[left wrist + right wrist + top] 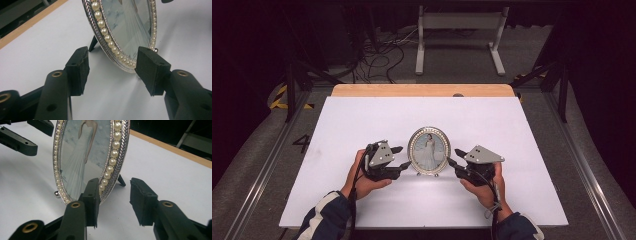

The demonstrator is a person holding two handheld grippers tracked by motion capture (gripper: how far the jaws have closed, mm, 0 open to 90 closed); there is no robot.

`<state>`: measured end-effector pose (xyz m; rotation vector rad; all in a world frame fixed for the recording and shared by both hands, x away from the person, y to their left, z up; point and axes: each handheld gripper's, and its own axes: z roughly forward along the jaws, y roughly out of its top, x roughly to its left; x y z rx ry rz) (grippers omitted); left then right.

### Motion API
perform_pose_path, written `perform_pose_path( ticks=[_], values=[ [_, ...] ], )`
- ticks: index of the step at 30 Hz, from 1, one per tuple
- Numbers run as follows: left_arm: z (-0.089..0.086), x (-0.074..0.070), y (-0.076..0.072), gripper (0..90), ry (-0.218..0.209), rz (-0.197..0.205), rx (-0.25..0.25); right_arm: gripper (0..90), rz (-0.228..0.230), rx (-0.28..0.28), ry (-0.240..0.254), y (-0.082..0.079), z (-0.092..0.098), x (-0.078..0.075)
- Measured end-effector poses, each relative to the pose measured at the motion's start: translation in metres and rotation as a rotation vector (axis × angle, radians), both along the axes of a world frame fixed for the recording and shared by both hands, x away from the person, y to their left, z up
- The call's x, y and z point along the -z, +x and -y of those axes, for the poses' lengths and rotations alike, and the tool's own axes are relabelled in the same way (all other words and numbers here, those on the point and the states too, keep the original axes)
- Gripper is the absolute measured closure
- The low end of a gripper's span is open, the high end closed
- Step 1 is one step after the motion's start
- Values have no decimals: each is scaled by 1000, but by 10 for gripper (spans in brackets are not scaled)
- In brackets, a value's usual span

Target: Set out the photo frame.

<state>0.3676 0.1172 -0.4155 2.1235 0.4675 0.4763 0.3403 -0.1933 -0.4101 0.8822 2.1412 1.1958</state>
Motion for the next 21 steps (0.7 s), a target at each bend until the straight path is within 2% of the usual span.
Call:
perform_pose_path(
  ticks=[4,12,16,19,21],
  values=[
    [-2,1,-3,399,16,6,8,564,-4,-8,-16,-1,1,-1],
    [1,3,-10,322,47,6,23,445,-7,-5,-34,-1,-1,-1],
    [1,3,-13,280,51,12,21,382,-13,2,-53,0,-2,1],
    [1,7,-15,241,89,33,1,325,-20,5,-55,0,-3,2],
    [1,7,-15,228,87,33,3,309,-18,6,-59,0,-3,3]
  ],
)
